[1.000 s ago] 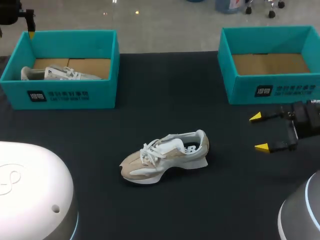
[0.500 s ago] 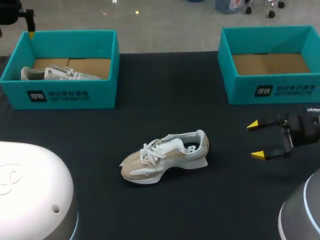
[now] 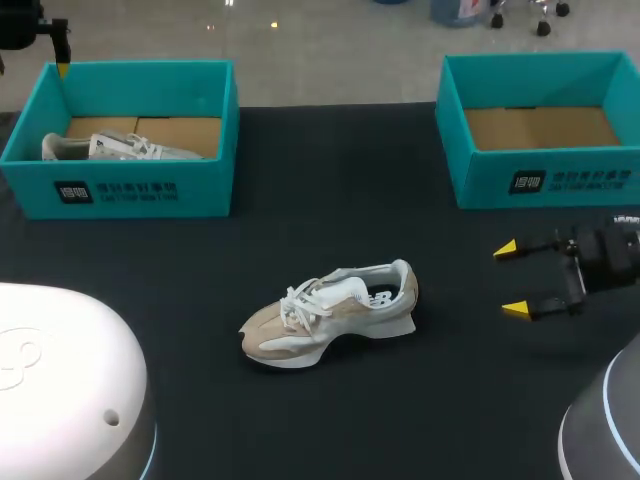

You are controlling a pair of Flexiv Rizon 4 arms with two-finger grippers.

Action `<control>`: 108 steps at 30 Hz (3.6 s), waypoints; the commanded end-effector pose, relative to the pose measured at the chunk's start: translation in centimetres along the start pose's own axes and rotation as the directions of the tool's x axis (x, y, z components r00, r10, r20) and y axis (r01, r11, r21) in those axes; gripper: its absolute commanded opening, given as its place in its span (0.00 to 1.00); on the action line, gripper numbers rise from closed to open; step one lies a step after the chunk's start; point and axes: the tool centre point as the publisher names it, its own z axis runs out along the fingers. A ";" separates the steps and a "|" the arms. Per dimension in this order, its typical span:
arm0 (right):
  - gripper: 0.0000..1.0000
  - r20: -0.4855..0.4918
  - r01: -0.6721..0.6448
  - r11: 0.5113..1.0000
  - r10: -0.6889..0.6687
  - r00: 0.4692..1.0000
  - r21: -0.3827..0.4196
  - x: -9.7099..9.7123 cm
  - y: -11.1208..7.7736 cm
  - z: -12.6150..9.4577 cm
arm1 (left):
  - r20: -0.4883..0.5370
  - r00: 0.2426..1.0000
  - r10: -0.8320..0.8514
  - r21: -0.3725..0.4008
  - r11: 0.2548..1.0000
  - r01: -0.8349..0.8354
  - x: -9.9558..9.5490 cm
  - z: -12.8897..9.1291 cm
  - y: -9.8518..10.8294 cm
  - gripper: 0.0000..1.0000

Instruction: Take the shoe out of the shoebox, open the shoe tongue, remove and reinsert the insole, then place the shoe into the shoebox

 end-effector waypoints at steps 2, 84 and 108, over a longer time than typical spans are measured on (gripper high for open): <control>1.00 0.001 0.001 1.000 -0.001 1.000 0.002 0.0 0.0 0.1 | -0.003 1.000 0.000 0.000 1.000 0.000 0.0 -0.1 0.0 1.00; 1.00 -0.294 0.011 0.992 0.026 0.955 0.124 -0.5 0.6 17.4 | -0.003 1.000 0.000 0.000 1.000 0.000 0.0 -0.1 0.0 1.00; 1.00 -0.275 -0.036 0.995 0.060 0.960 0.089 0.7 1.8 18.6 | -0.003 1.000 0.000 0.000 1.000 0.000 0.0 -0.1 0.0 1.00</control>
